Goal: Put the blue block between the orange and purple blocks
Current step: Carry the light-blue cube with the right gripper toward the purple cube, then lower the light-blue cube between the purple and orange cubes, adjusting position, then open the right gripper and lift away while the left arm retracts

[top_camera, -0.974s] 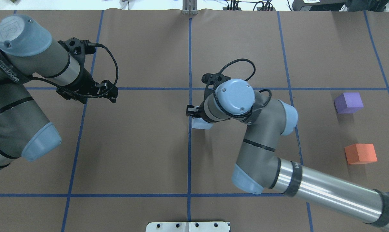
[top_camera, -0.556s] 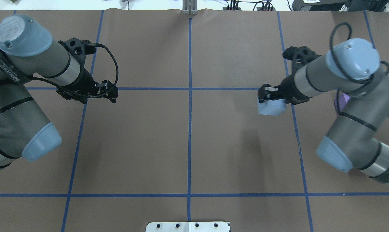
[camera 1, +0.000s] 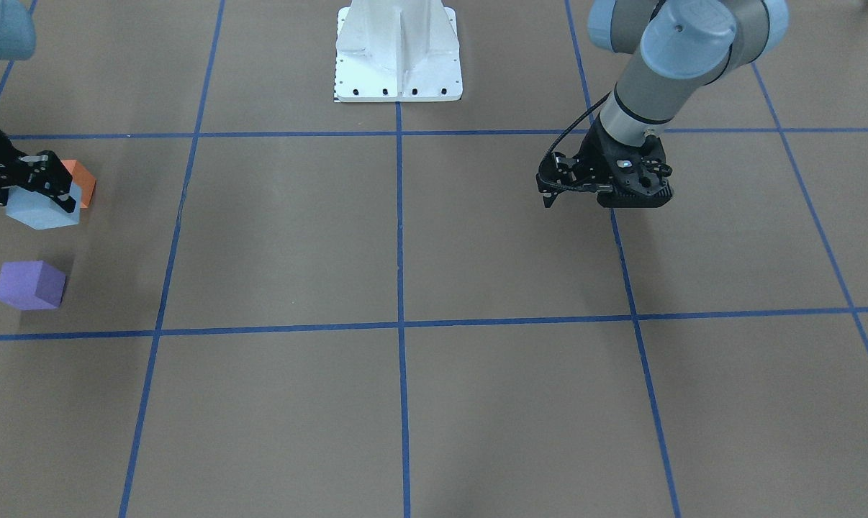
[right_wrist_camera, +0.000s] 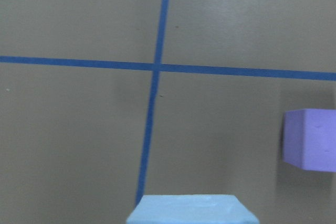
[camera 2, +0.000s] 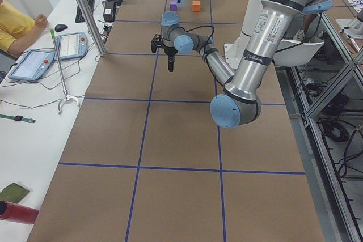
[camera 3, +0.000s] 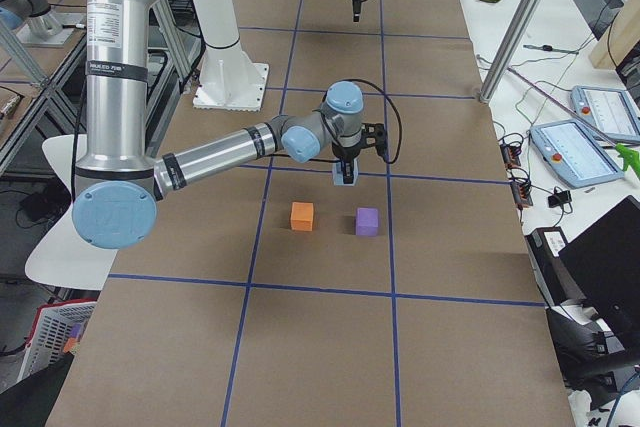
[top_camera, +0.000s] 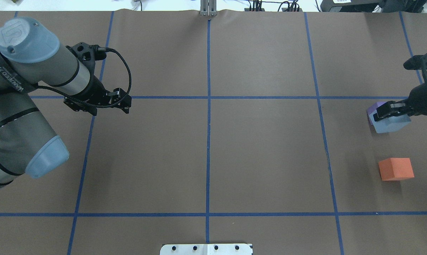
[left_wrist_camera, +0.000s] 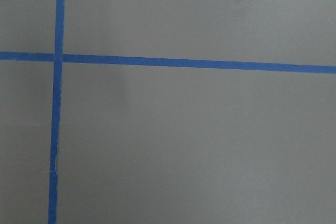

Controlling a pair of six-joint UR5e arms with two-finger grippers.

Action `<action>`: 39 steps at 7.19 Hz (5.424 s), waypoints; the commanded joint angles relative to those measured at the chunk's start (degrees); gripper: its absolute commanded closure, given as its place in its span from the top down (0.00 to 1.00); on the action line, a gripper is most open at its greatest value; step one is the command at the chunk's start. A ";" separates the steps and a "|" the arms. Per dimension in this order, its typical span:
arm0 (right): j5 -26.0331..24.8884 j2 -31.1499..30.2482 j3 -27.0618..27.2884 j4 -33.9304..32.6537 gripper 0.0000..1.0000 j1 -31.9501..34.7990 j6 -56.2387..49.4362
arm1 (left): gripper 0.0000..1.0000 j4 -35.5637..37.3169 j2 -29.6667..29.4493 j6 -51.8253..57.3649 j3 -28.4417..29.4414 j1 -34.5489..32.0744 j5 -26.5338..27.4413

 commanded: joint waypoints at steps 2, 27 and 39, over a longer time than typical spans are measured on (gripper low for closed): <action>-3.66 -2.01 -3.77 0.16 0.00 -0.66 -2.13 | 1.00 -0.01 -0.34 -0.44 0.02 0.14 0.09; -4.31 -1.38 -13.99 20.54 1.00 -5.51 6.05 | 1.00 0.08 -0.61 -1.32 -0.07 0.14 0.26; 7.82 1.24 -6.68 -12.39 1.00 28.77 -36.13 | 1.00 -0.10 25.74 50.15 -3.45 -26.51 -5.50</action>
